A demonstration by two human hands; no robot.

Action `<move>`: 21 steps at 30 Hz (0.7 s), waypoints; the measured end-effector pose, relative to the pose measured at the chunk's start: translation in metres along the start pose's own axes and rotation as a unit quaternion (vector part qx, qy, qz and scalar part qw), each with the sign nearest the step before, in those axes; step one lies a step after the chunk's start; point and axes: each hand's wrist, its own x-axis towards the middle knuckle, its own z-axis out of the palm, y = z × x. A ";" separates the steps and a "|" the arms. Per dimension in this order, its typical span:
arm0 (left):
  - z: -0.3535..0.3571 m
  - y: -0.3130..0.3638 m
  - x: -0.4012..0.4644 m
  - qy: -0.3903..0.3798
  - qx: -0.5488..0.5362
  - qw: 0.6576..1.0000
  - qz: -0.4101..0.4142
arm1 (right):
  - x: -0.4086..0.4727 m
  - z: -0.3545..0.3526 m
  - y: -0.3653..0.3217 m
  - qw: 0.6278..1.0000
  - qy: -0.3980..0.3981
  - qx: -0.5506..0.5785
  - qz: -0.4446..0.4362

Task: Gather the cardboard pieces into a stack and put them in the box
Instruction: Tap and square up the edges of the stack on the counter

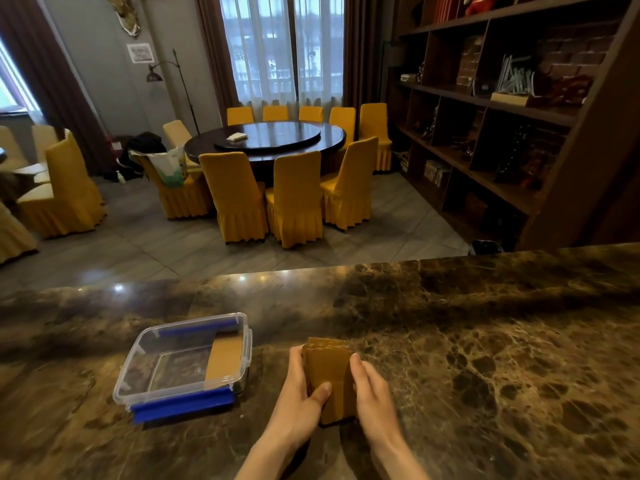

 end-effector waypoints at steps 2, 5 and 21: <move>0.001 0.001 -0.007 0.004 -0.021 1.000 0.009 | -0.004 -0.002 -0.003 0.999 -0.026 0.036 -0.011; 0.002 0.000 -0.017 0.004 -0.065 0.998 0.007 | -0.012 0.002 -0.007 0.996 -0.049 0.075 -0.012; 0.017 -0.021 -0.024 0.040 -0.291 0.953 -0.077 | -0.036 0.035 0.015 0.999 -0.004 -0.049 0.017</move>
